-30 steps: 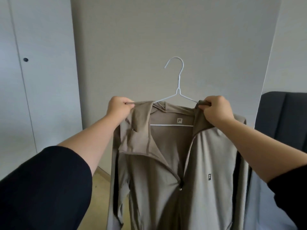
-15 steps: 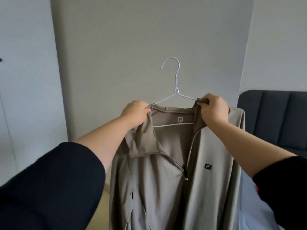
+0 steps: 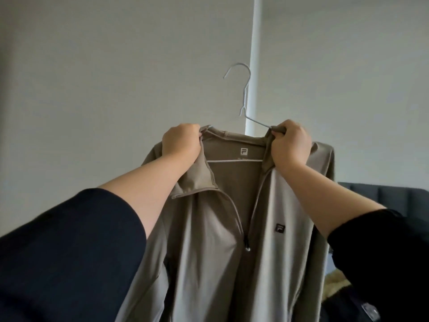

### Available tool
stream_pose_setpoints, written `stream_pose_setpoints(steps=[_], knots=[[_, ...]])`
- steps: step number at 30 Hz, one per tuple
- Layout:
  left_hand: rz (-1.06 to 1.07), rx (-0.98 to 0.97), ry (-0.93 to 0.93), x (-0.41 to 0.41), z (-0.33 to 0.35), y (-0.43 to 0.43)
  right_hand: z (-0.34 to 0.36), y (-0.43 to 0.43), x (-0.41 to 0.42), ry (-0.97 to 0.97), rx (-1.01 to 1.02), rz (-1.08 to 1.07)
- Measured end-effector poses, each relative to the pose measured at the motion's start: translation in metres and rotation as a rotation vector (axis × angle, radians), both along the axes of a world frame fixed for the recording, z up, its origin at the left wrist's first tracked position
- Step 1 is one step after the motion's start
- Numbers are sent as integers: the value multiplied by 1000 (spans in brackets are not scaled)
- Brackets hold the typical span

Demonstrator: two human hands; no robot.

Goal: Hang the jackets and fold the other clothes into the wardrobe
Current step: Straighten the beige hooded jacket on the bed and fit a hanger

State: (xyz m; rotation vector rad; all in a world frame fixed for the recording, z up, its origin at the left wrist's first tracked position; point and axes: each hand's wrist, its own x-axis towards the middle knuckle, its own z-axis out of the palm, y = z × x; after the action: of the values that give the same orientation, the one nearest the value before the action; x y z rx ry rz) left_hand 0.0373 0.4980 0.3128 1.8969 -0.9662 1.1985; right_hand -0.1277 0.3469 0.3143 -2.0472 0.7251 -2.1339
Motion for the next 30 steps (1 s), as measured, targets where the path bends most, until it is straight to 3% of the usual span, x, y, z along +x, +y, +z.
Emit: stream_pose_setpoints(steps=[6,11,16,24,30], knots=[[-86,-49,-67,-62,25,-17,27,-2,-77,-60,-69,-125],[-153,22,19,-82,-11,-54,-4,-30,-110,39,-26,-209],[-118,298,24,-86,-124,-107,-119,-77,-128,275,195,-223],[-112,819,261,-105,-333,-155,-332,-112,-149,679,550,-301],[-181,848,439,-100,-406,-175,-411,-126,-143,879,505,-453]])
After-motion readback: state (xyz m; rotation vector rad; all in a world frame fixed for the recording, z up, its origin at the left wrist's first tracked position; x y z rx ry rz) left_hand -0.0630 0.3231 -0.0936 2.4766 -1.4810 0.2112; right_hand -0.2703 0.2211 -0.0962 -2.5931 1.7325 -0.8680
